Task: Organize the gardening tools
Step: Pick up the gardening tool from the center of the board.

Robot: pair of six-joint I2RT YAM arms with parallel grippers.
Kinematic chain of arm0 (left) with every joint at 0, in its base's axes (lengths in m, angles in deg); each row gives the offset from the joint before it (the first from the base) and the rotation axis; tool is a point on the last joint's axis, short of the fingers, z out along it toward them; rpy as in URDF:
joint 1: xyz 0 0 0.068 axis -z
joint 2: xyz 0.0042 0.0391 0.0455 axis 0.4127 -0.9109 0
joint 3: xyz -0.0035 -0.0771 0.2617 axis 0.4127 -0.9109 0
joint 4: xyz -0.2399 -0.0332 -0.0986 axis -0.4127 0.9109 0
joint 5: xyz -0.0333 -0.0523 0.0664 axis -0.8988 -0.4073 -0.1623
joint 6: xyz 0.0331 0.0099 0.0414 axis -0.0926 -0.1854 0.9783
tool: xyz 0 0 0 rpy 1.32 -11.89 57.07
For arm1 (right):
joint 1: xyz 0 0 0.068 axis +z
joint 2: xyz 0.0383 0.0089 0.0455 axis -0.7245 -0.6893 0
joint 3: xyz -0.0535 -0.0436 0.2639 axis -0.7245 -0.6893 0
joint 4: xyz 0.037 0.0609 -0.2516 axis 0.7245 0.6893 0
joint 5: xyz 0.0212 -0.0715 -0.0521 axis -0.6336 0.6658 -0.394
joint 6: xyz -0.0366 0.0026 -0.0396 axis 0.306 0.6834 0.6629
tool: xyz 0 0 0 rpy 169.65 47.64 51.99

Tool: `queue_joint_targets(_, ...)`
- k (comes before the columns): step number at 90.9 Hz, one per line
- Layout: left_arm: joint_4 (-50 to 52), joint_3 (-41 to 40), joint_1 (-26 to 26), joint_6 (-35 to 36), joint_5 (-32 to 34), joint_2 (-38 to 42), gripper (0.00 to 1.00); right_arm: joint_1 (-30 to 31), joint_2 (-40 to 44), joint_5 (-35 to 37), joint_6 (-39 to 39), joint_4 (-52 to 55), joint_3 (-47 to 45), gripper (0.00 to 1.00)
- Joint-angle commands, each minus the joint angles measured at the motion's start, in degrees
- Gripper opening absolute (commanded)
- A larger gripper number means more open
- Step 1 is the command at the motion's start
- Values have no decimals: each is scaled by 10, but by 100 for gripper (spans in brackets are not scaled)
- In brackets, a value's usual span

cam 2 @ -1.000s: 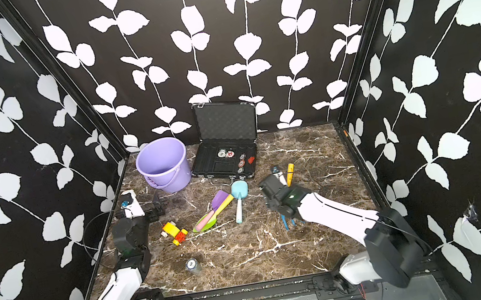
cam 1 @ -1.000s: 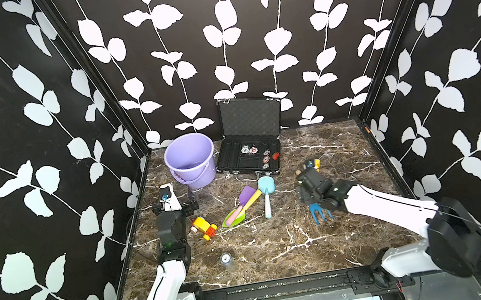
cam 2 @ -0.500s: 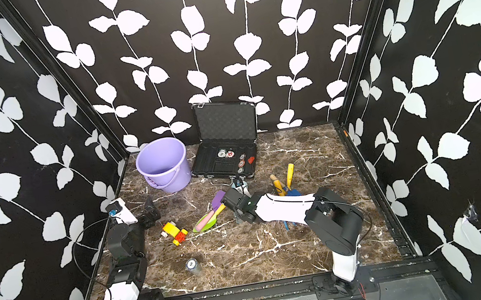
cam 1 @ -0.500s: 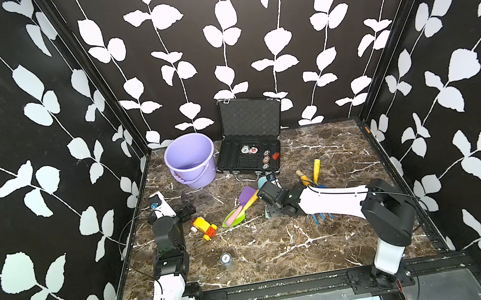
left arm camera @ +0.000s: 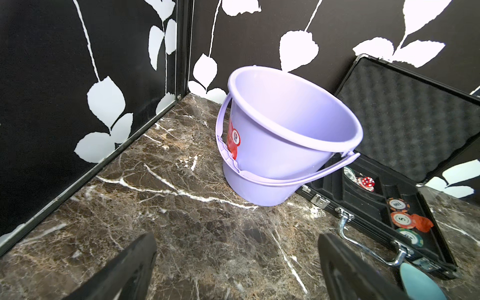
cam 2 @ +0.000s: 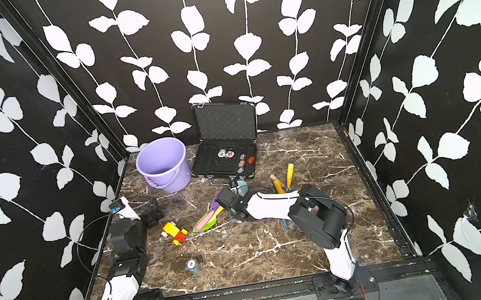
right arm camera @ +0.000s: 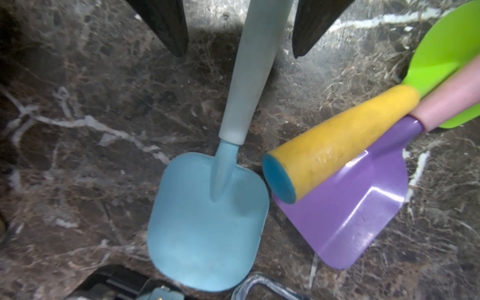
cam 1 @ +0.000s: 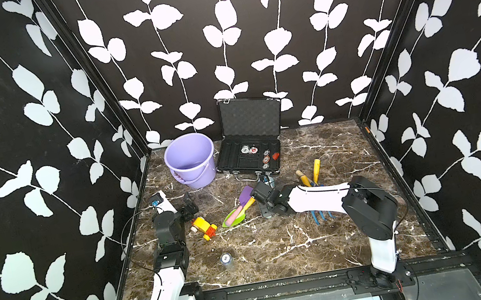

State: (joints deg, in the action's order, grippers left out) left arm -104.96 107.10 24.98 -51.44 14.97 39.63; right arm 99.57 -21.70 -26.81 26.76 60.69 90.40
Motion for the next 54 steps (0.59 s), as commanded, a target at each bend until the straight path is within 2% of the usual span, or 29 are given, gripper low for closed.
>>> queue_joint_targets(1, 0, 16, 1, -10, -10, -1, 99, -1, -12, -3, -11, 3, 13, 62)
queue_joint_targets(28, 9, 26, 1, -23, -12, -13, 99, 0, -11, -5, -27, -2, -16, 51)
queue_joint_targets(54, -15, 43, 1, -43, -59, -57, 99, -1, -3, -16, -30, -8, -54, 37)
